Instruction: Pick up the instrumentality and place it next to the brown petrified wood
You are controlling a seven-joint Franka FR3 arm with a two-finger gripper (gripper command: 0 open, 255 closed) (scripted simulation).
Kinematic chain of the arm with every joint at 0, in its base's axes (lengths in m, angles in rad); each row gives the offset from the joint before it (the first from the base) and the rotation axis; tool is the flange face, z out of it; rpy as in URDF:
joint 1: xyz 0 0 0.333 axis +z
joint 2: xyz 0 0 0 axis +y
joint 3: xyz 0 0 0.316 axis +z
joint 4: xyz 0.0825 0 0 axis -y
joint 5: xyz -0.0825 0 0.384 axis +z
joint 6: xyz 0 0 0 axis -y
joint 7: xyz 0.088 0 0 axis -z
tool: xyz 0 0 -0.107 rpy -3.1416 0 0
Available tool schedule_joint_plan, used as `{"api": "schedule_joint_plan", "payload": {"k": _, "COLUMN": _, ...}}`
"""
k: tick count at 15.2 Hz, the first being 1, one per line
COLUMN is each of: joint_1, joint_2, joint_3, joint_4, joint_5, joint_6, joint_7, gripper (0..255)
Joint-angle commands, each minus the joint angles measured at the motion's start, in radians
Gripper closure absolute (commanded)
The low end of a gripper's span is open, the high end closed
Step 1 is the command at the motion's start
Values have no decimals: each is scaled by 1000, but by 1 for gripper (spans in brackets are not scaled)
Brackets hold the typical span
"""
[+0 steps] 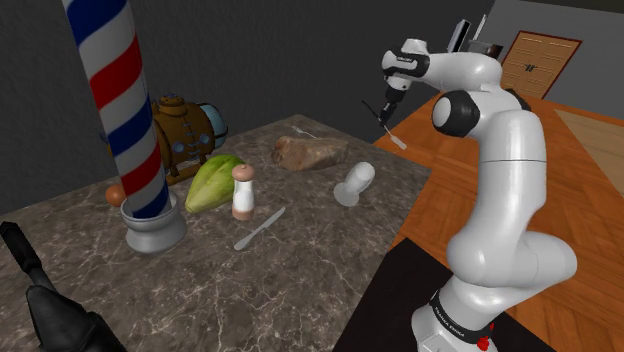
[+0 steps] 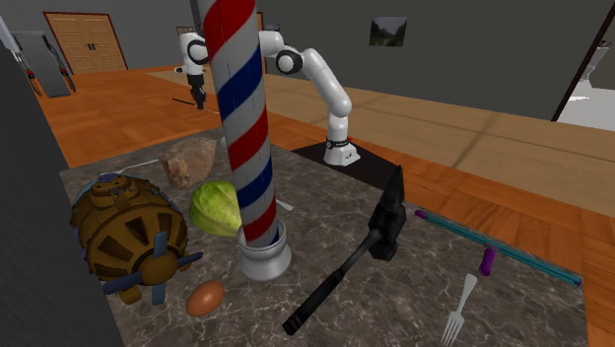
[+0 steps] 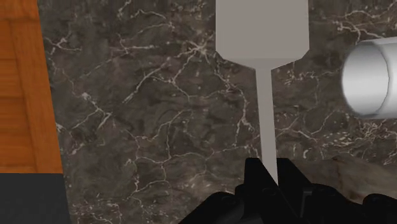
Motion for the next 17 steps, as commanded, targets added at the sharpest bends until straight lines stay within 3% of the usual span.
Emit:
{"api": "schedule_joint_plan", "payload": {"k": 1, "joint_1": -27, "joint_2": 95, "joint_3": -1, "joint_4": 163, "joint_5": 6, "joint_6": -70, "joint_7": -18, "gripper": 255}}
{"api": "schedule_joint_plan", "payload": {"k": 17, "joint_1": -17, "joint_2": 74, "joint_3": 0, "joint_4": -89, "joint_5": 9, "joint_6": 160, "joint_7": -32, "gripper": 255}}
